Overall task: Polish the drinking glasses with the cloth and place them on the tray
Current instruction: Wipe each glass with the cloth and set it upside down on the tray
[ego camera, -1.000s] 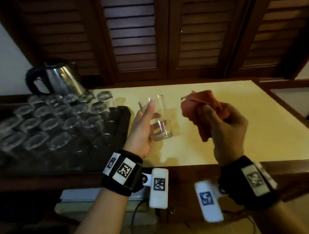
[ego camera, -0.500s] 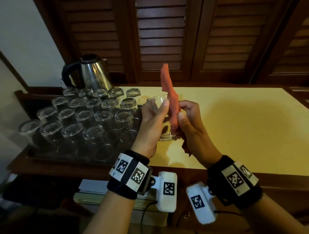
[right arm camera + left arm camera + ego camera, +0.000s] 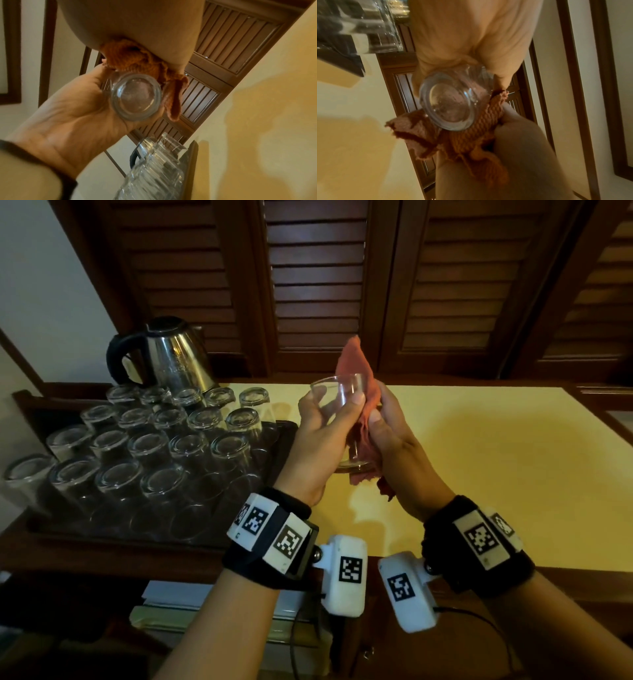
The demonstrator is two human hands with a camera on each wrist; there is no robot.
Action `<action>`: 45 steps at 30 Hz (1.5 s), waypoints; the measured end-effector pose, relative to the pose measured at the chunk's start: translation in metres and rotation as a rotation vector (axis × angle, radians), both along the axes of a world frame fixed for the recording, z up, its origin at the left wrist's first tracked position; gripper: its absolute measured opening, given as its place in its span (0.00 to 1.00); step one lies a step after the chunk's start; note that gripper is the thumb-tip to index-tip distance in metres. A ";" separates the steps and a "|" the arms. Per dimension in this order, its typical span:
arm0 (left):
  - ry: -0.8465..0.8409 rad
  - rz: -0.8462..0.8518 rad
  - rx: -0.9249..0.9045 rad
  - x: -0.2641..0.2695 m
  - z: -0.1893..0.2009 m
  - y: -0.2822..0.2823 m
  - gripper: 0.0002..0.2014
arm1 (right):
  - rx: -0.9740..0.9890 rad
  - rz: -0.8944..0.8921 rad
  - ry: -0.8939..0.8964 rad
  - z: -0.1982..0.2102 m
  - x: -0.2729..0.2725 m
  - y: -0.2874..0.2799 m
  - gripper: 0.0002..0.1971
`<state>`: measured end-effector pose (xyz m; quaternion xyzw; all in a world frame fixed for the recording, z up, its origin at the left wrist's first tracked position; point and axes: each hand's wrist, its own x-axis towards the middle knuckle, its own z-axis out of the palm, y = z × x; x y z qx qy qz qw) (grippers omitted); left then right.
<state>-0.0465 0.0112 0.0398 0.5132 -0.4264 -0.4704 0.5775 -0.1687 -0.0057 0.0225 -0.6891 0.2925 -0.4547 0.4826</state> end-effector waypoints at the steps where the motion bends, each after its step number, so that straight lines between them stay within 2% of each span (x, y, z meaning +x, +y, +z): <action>1: -0.009 -0.012 0.000 -0.003 0.002 -0.004 0.30 | 0.052 0.012 -0.030 0.002 -0.004 -0.004 0.22; 4: 0.015 -0.051 -0.024 -0.008 0.008 -0.013 0.27 | 0.184 0.075 -0.161 0.008 -0.011 -0.015 0.22; 7: 0.087 -0.150 -0.049 -0.007 0.013 -0.018 0.33 | 0.310 0.137 -0.320 0.013 -0.015 -0.023 0.22; 9: 0.073 -0.201 -0.061 -0.006 0.019 -0.019 0.35 | 0.348 0.148 -0.386 0.016 -0.017 -0.028 0.22; 12: -0.001 -0.119 -0.058 -0.009 0.029 -0.026 0.29 | 0.317 0.110 -0.376 0.019 -0.017 -0.033 0.21; 15: -0.038 -0.059 -0.063 -0.016 0.039 -0.026 0.19 | 0.175 0.074 -0.255 0.024 -0.014 -0.029 0.22; 17: -0.096 -0.046 -0.090 -0.019 0.040 -0.024 0.16 | 0.109 0.059 -0.185 0.025 -0.011 -0.027 0.21; 19: -0.099 -0.027 -0.106 -0.019 0.039 -0.021 0.17 | 0.136 0.075 -0.197 0.024 -0.010 -0.023 0.21; 23: 0.013 -0.126 -0.079 -0.011 0.033 -0.013 0.26 | 0.491 0.189 -0.546 0.026 -0.013 -0.019 0.22; 25: 0.010 -0.166 -0.046 -0.007 0.033 -0.008 0.30 | 0.536 0.214 -0.612 0.026 -0.015 -0.020 0.22; 28: -0.025 -0.070 -0.043 -0.006 0.035 -0.008 0.24 | 0.329 0.168 -0.422 0.025 -0.014 -0.019 0.21; 31: -0.087 -0.084 -0.071 -0.012 0.039 -0.006 0.20 | 0.179 0.127 -0.241 0.022 -0.010 -0.017 0.22; 33: -0.109 -0.048 -0.090 -0.014 0.034 -0.007 0.29 | 0.193 0.147 -0.270 0.024 -0.008 -0.014 0.22; 35: -0.031 -0.052 -0.090 -0.014 0.032 -0.007 0.35 | 0.339 0.191 -0.430 0.027 -0.008 -0.012 0.22; 38: 0.037 -0.148 -0.074 -0.009 0.030 -0.006 0.33 | 0.504 0.212 -0.581 0.029 -0.014 -0.015 0.23; 40: 0.006 -0.124 -0.060 -0.007 0.031 -0.006 0.31 | 0.435 0.180 -0.530 0.027 -0.015 -0.017 0.22; 42: -0.015 -0.070 -0.049 -0.007 0.031 -0.009 0.33 | 0.304 0.125 -0.395 0.025 -0.014 -0.018 0.22; 45: -0.106 -0.099 -0.043 -0.013 0.031 -0.008 0.19 | 0.209 0.105 -0.299 0.021 -0.009 -0.019 0.24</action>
